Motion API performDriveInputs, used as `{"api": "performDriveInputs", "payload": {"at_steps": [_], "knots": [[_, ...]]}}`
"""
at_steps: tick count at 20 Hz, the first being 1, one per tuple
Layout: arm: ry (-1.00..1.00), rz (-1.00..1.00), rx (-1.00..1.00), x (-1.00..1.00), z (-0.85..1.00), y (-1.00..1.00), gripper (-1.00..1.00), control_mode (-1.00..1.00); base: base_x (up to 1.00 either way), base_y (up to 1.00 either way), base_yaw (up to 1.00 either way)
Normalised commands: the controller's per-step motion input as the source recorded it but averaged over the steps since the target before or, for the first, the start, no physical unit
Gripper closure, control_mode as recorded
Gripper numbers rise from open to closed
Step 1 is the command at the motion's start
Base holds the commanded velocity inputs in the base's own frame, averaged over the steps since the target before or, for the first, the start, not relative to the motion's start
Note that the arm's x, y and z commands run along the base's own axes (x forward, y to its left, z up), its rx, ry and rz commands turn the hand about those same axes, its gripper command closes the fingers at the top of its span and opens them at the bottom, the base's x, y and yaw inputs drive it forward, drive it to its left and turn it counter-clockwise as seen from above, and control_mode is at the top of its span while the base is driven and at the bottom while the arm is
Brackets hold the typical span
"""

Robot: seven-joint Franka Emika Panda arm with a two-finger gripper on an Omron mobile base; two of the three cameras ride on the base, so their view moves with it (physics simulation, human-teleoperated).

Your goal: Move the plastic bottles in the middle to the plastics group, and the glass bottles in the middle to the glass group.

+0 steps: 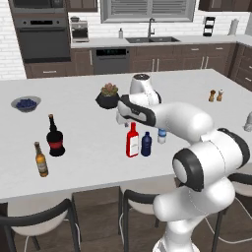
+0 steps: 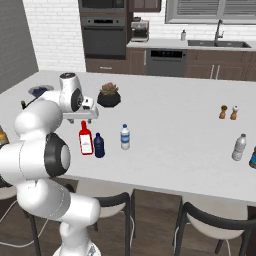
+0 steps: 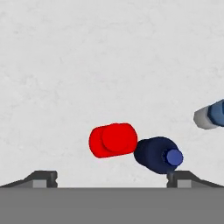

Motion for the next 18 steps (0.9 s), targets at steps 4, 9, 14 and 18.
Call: {"api": "performDriveInputs", "payload": {"at_steps": [4,9,14,18], "knots": [[0.00,0.02,0.00,0.02,-0.14,0.00,-1.00,-1.00,0.00,0.00,0.00],[0.00,0.00,0.00,0.01,-0.11,0.00,-1.00,-1.00,0.00,0.00,0.00],[0.00,0.00,0.00,0.04,-0.05,0.00,-1.00,-1.00,0.00,0.00,0.00],[0.00,0.00,0.00,0.06,-0.01,0.00,-1.00,-1.00,0.00,0.00,0.00]]}}
